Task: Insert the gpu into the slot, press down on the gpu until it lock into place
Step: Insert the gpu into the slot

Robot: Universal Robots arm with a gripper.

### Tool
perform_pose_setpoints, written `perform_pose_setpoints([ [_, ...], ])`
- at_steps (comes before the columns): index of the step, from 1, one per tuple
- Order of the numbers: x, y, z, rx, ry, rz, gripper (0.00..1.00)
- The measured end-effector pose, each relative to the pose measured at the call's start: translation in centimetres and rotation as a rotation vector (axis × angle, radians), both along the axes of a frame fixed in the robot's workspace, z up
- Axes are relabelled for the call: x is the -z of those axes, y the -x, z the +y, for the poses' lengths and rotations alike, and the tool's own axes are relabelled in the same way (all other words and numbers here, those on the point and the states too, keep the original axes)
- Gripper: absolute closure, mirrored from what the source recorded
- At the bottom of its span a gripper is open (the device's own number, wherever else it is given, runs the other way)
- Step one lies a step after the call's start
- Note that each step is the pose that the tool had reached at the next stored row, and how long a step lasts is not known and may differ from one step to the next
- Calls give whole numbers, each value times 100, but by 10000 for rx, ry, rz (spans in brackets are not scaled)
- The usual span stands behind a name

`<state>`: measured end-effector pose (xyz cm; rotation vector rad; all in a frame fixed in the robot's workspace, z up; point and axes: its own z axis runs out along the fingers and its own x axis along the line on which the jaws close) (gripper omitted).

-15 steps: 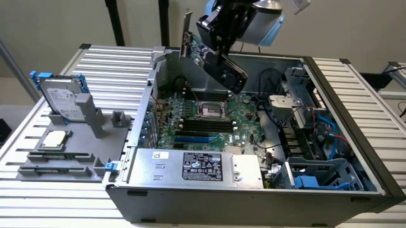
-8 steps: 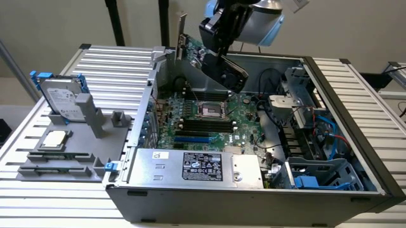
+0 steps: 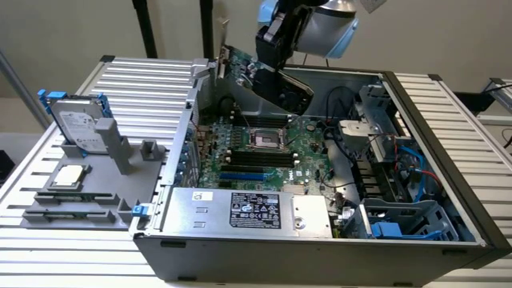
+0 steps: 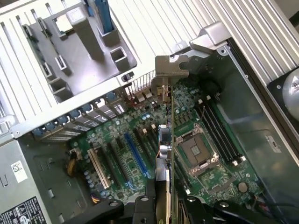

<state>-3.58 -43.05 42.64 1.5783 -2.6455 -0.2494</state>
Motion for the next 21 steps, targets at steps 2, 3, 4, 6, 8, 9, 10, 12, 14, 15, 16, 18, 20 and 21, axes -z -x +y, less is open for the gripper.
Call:
perform_pose_setpoints([
  [2, 0, 0, 0, -243, -100, -15, 74],
  [3, 1, 0, 0, -368, -143, -31, 74],
  [4, 1, 0, 0, -494, -176, -53, 74],
  [6, 2, 0, 0, -762, -232, -122, 74],
  [8, 3, 0, 0, -1013, -268, -224, 74],
  [9, 2, 0, 0, -1137, -277, -290, 74],
  [10, 2, 0, 0, -1256, -285, -359, 74],
  [12, 3, 0, 0, -1490, -295, -514, 74],
  [14, 3, 0, -1, -1729, -294, -705, 74],
  [15, 3, 0, 0, -1854, -292, -793, 74],
  [16, 4, 0, 0, -1996, -292, -867, 74],
  [18, 5, 0, 0, -2309, -291, -980, 74],
  [20, 11, 0, 0, -2680, -304, -1027, 74],
  [21, 16, 0, 0, -2857, -311, -1032, 74],
])
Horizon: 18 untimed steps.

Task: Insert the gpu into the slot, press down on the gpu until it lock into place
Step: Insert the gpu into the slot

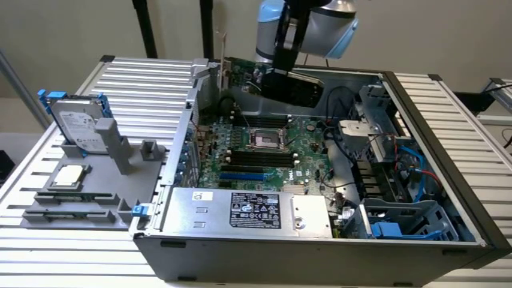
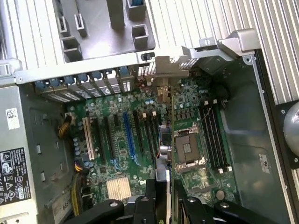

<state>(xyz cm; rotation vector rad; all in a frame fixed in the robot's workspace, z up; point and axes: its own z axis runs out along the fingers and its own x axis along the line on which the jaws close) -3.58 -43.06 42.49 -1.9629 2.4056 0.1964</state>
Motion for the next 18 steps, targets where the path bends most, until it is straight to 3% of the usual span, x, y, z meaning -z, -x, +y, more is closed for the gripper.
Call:
perform_pose_setpoints([
  [4, 21, 0, 0, -725, -1, -38, 74],
  [6, 35, 1, 0, -1033, 1, -86, 74],
  [10, 69, 36, -14, -1102, -8, -322, 74],
  [12, 93, 53, -21, -1102, -11, -405, 74],
  [18, 201, 76, -25, -1126, -7, -455, 74],
])
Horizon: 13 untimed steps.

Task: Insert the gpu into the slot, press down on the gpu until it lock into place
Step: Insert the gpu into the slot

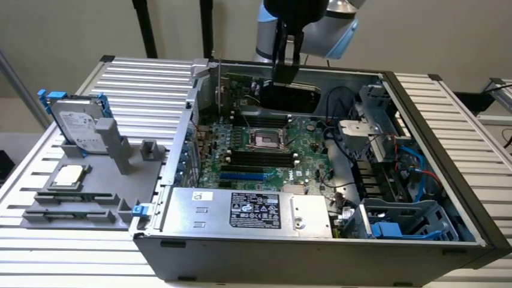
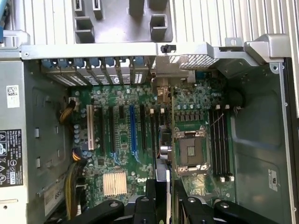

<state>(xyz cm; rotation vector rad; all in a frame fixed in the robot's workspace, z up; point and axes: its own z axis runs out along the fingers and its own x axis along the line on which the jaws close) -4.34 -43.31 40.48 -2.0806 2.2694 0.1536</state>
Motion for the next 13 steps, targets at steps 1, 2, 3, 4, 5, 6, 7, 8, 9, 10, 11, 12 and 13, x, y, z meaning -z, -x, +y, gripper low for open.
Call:
perform_pose_setpoints([
  [1, 19, 4, 0, -15, 0, -8, 74],
  [2, 36, 8, 0, -28, 1, -15, 74],
  [3, 55, 14, 0, -45, 1, -26, 74],
  [4, 74, 21, 0, -59, 0, -39, 74],
  [5, 92, 27, 0, -67, -1, -59, 74],
  [6, 109, 33, 0, -70, -4, -79, 74],
  [7, 126, 39, -1, -71, -3, -91, 74],
  [8, 145, 45, -3, -71, -4, -102, 74],
  [9, 163, 52, -5, -71, -6, -115, 74],
  [10, 181, 58, -6, -71, -5, -127, 74],
  [11, 200, 64, -8, -71, -7, -141, 74],
  [12, 217, 70, -11, -71, -7, -147, 74],
  [13, 235, 75, -15, -71, -7, -153, 74],
])
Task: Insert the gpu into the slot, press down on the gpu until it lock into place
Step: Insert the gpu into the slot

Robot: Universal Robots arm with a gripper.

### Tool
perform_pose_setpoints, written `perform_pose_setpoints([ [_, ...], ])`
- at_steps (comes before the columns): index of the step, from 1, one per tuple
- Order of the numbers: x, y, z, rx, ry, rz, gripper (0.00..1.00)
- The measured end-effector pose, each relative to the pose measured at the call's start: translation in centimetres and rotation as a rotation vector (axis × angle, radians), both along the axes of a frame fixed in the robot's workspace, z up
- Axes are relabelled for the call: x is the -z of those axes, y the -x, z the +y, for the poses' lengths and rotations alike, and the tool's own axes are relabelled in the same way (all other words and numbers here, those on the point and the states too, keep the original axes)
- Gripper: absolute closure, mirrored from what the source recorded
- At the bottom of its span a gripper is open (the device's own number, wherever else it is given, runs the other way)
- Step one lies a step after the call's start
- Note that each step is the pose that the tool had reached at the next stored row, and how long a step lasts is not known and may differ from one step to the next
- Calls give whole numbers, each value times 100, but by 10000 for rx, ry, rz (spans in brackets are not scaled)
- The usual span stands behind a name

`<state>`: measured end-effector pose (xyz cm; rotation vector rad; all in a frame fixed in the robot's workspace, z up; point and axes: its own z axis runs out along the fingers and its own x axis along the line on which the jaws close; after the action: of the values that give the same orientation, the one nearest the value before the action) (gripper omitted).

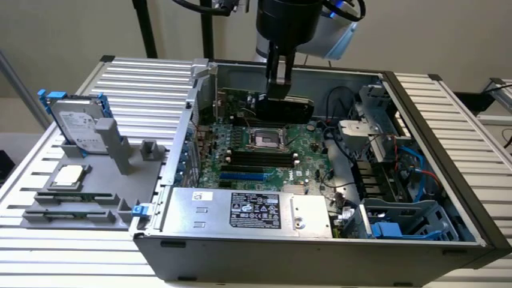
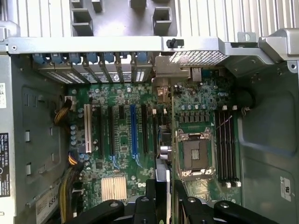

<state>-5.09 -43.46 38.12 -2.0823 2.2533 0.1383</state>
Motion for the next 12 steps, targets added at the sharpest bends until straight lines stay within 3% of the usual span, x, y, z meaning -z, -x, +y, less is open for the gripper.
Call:
perform_pose_setpoints([
  [6, 105, 14, -43, 0, -1, -88, 74],
  [12, 213, 17, -137, 0, -3, -141, 74],
])
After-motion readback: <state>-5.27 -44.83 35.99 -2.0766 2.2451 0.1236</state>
